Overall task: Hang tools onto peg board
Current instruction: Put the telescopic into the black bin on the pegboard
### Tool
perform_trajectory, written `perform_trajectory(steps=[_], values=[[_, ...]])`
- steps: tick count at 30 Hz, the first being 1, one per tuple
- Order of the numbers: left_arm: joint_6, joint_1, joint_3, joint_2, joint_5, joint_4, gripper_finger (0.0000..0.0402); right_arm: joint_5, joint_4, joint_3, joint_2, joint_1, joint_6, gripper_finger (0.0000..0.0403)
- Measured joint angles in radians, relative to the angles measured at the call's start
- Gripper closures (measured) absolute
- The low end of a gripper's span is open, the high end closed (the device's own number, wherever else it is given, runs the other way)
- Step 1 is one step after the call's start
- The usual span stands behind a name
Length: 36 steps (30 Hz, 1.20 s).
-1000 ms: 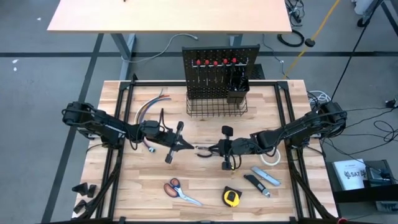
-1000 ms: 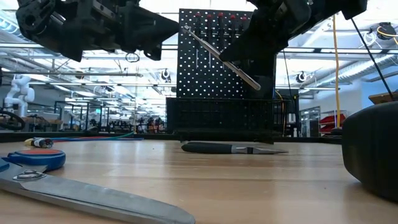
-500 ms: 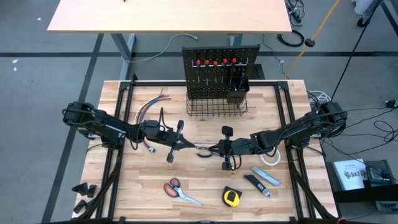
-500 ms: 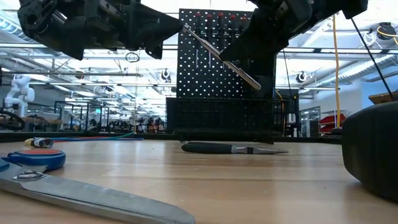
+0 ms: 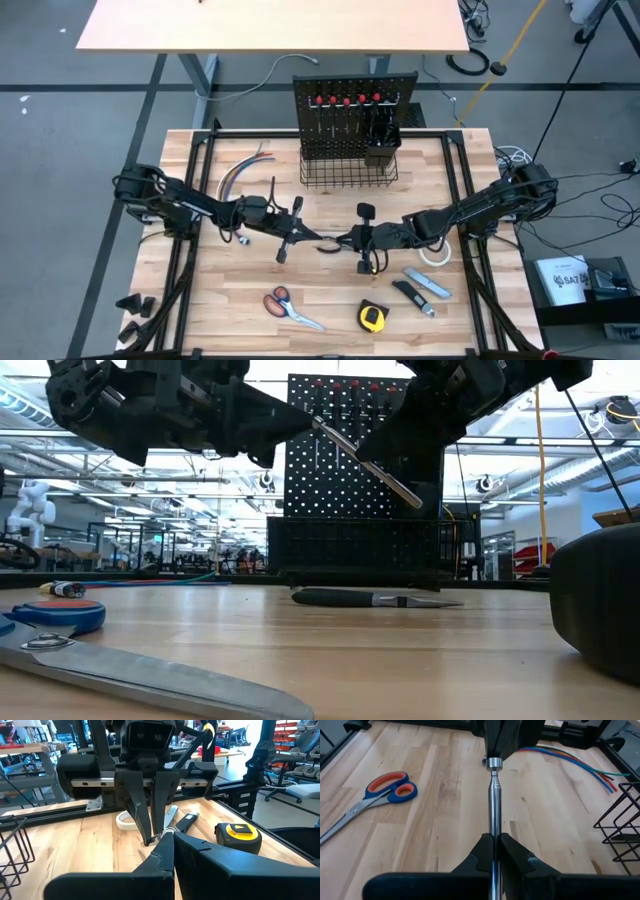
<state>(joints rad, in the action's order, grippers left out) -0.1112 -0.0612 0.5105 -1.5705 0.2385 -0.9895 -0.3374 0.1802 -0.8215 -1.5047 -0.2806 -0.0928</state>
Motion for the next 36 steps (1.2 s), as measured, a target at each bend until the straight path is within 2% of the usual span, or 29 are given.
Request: perform_trajectory(steps=[5, 11, 18, 21, 27, 30, 36], values=[[0.000, 0.000, 0.012, -0.022, 0.003, -0.001, 0.0402, 0.003, -0.012, 0.002, 0.000, 0.000, 0.000, 0.0398], [0.000, 0.003, 0.012, 0.088, -0.003, 0.042, 0.0393, -0.005, 0.003, -0.003, 0.003, 0.001, -0.005, 0.0398], [-0.008, 0.003, 0.012, 0.277, -0.009, 0.317, 0.0389, -0.004, -0.007, -0.003, 0.022, -0.003, 0.007, 0.0399], [-0.008, 0.003, 0.006, 0.346, -0.014, 0.397, 0.0389, -0.007, -0.036, -0.002, 0.072, -0.005, 0.030, 0.0399], [-0.034, -0.001, -0.053, 0.447, -0.090, 0.398, 0.0388, -0.200, -0.158, 0.001, 0.260, -0.018, 0.097, 0.0399], [-0.034, 0.000, -0.091, 0.461, -0.091, 0.358, 0.0388, -0.293, -0.124, 0.026, 0.357, 0.001, 0.147, 0.0399], [-0.034, 0.003, -0.109, 0.459, -0.101, 0.324, 0.0387, -0.410, -0.042, 0.090, 0.501, 0.061, 0.200, 0.0399]])
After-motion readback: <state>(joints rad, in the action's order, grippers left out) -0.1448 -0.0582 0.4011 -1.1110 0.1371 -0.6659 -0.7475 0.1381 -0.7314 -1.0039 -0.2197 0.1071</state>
